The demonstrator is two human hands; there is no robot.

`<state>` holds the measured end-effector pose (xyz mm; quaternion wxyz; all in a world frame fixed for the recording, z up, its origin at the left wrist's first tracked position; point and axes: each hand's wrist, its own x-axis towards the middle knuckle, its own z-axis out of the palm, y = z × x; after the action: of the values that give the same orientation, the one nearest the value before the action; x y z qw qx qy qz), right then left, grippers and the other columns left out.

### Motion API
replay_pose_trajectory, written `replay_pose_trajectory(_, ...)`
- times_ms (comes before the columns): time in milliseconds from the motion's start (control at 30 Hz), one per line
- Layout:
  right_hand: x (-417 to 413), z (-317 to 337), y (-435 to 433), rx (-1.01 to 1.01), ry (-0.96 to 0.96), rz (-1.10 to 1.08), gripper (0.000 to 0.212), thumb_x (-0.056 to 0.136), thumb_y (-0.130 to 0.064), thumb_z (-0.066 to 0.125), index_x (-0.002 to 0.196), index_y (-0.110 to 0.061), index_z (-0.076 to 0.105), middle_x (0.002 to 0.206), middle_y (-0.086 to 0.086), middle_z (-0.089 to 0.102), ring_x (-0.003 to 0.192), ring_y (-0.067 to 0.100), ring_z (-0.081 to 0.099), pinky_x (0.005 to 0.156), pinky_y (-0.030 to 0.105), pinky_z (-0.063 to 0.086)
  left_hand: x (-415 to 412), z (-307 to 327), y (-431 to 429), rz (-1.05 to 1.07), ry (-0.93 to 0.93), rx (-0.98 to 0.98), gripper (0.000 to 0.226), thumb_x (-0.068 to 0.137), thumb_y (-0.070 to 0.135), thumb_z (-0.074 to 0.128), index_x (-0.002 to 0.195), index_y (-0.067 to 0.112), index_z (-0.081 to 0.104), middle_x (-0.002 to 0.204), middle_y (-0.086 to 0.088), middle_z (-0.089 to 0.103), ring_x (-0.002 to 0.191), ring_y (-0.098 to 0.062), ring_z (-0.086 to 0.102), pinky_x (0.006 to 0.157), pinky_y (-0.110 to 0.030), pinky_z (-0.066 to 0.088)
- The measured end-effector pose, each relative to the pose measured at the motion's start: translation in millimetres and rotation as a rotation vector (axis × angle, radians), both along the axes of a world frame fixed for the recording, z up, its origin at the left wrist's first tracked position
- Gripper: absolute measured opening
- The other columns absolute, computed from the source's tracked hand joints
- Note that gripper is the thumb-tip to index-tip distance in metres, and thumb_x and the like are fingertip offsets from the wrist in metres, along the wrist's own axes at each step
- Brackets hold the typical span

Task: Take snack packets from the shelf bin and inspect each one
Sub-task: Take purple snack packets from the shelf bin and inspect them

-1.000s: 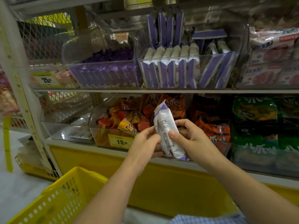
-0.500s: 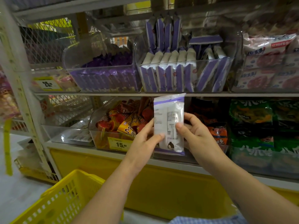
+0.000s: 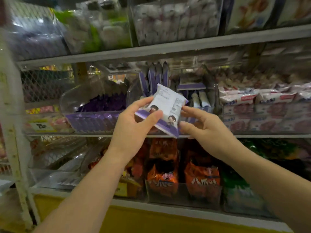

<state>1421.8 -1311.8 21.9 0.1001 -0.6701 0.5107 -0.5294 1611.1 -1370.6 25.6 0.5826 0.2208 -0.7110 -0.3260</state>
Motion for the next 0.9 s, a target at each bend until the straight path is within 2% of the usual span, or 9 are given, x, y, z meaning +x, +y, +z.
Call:
replay_pose_trajectory(133,-18.0,34.7,-12.0,0.052,0.293,-0.118,0.050,0.093,-0.036,0.059,0.140,-0.028,0.047,0.102,-0.019,0.064,0.075,-0.008,0.058,0.060,0.006,0.042,-25.8,46.8,-13.4,0.111,-0.087,-0.061,0.025,0.085,0.027,0.073,0.106,0.034,0.064,0.093,0.006,0.074,0.082,-0.009,0.071,0.066,-0.025,0.059)
replay_pose_trajectory(200,-26.0,49.0,-18.8,0.105,0.429,-0.180,0.041,0.093,-0.040,0.058,0.132,-0.030,0.053,0.112,-0.011,0.066,0.083,0.002,0.061,0.068,0.018,0.049,-38.6,65.2,-22.1,0.165,-0.176,-0.093,0.022,0.085,0.028,0.073,0.104,0.029,0.063,0.091,-0.001,0.072,0.081,-0.016,0.070,0.070,-0.033,0.059)
replay_pose_trajectory(267,-34.7,61.5,-22.3,0.130,0.584,-0.245,0.031,0.092,-0.041,0.058,0.119,-0.029,0.063,0.111,-0.006,0.068,0.086,0.009,0.062,0.071,0.027,0.049,-49.9,80.9,-30.5,0.205,-0.306,-0.122,0.021,0.084,0.032,0.072,0.103,0.026,0.064,0.088,-0.001,0.071,0.082,-0.019,0.068,0.075,-0.038,0.057)
replay_pose_trajectory(333,-43.5,73.3,-23.1,0.103,0.757,-0.315,0.022,0.091,-0.038,0.059,0.110,-0.033,0.069,0.107,-0.007,0.070,0.085,0.011,0.062,0.070,0.028,0.048,-60.0,93.5,-39.1,0.261,-0.442,-0.154,0.019,0.083,0.036,0.072,0.098,0.026,0.065,0.082,0.007,0.069,0.078,-0.013,0.066,0.071,-0.030,0.054)
replay_pose_trajectory(433,-55.1,92.3,-27.8,0.076,1.102,-0.410,0.020,0.093,-0.036,0.057,0.108,-0.034,0.069,0.107,-0.006,0.070,0.096,0.018,0.061,0.074,0.030,0.046,-76.3,104.9,-52.2,0.276,-0.544,-0.167,0.015,0.084,0.034,0.072,0.093,0.025,0.064,0.076,0.011,0.066,0.069,-0.004,0.063,0.068,-0.025,0.053)
replay_pose_trajectory(533,-61.0,108.1,-40.1,0.140,1.394,-0.345,0.021,0.094,-0.035,0.054,0.111,-0.035,0.067,0.111,-0.009,0.066,0.104,0.019,0.057,0.086,0.035,0.042,-94.8,107.8,-61.3,0.297,-0.638,-0.219,0.020,0.084,0.033,0.072,0.099,0.024,0.061,0.072,0.011,0.058,0.068,-0.005,0.057,0.059,-0.020,0.044)
replay_pose_trajectory(667,-63.4,117.1,-52.8,0.169,1.503,-0.235,0.021,0.091,-0.033,0.059,0.111,-0.038,0.065,0.101,-0.015,0.062,0.091,0.010,0.050,0.081,0.032,0.028,-110.5,103.1,-70.9,0.297,-0.681,-0.257,0.022,0.084,0.037,0.072,0.097,0.030,0.056,0.070,0.015,0.051,0.064,0.002,0.048,0.050,-0.013,0.029)
replay_pose_trajectory(767,-64.0,121.5,-58.1,0.246,1.428,-0.116,0.027,0.089,-0.027,0.063,0.114,-0.037,0.066,0.095,-0.015,0.060,0.087,0.011,0.058,0.081,0.030,0.046,-110.0,94.8,-81.6,0.270,-0.689,-0.242,0.025,0.084,0.037,0.072,0.103,0.033,0.055,0.075,0.015,0.052,0.066,0.003,0.048,0.052,-0.013,0.030)
replay_pose_trajectory(900,-65.4,122.6,-61.7,0.240,1.415,-0.003,0.027,0.090,-0.021,0.063,0.109,-0.038,0.067,0.109,-0.012,0.060,0.092,0.014,0.061,0.077,0.033,0.055,-101.8,71.9,-95.8,0.246,-0.795,-0.261,0.045,0.082,0.043,0.072,0.122,0.032,0.054,0.112,0.010,0.056,0.093,-0.005,0.054,0.069,-0.015,0.039)
